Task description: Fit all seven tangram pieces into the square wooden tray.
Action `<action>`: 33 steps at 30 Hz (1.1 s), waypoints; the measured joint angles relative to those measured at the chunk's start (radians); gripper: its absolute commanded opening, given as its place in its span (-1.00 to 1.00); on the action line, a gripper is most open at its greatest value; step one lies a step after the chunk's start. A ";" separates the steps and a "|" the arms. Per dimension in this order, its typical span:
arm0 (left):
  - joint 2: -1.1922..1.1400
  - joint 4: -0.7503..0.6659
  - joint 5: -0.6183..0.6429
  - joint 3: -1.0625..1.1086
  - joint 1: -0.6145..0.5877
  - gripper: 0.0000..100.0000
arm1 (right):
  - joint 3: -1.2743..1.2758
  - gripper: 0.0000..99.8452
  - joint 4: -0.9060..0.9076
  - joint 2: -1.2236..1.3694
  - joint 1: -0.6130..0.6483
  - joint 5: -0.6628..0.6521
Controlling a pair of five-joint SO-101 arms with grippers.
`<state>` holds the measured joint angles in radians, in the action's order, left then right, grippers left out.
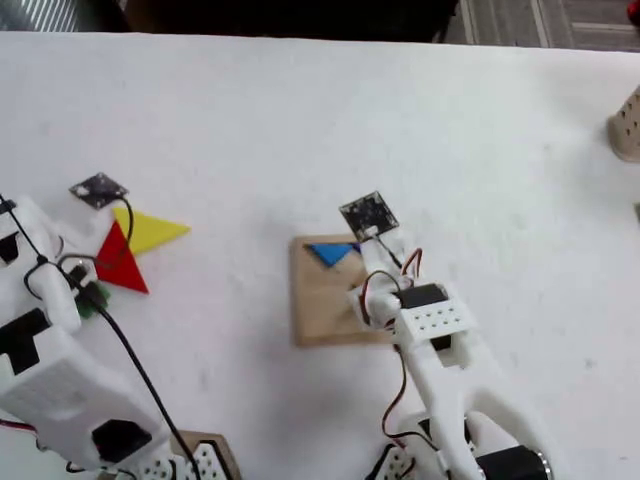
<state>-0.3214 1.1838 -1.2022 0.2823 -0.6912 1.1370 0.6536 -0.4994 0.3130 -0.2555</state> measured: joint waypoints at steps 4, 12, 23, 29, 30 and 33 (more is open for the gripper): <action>0.020 0.183 0.000 -0.097 -0.003 -0.95 | 0.000 -0.96 0.000 0.000 0.000 0.000; 0.094 0.529 0.210 -0.287 0.023 -0.95 | 0.000 -0.96 0.002 0.000 -0.002 0.000; 0.112 0.516 0.233 -0.324 0.041 -0.79 | 0.000 -0.96 0.002 0.000 -0.002 0.000; 0.117 0.361 0.226 -0.275 0.020 -0.77 | 0.000 -0.96 0.002 0.000 -0.002 0.000; 0.118 0.328 0.224 -0.242 0.020 -0.77 | 0.000 -0.96 0.002 0.000 -0.002 0.000; 0.118 0.256 0.183 -0.141 0.020 -0.70 | 0.000 -0.96 0.002 0.000 -0.002 0.000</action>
<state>-0.2033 1.4400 -1.0196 0.1412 -0.6713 1.1370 0.6552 -0.4994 0.3115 -0.2555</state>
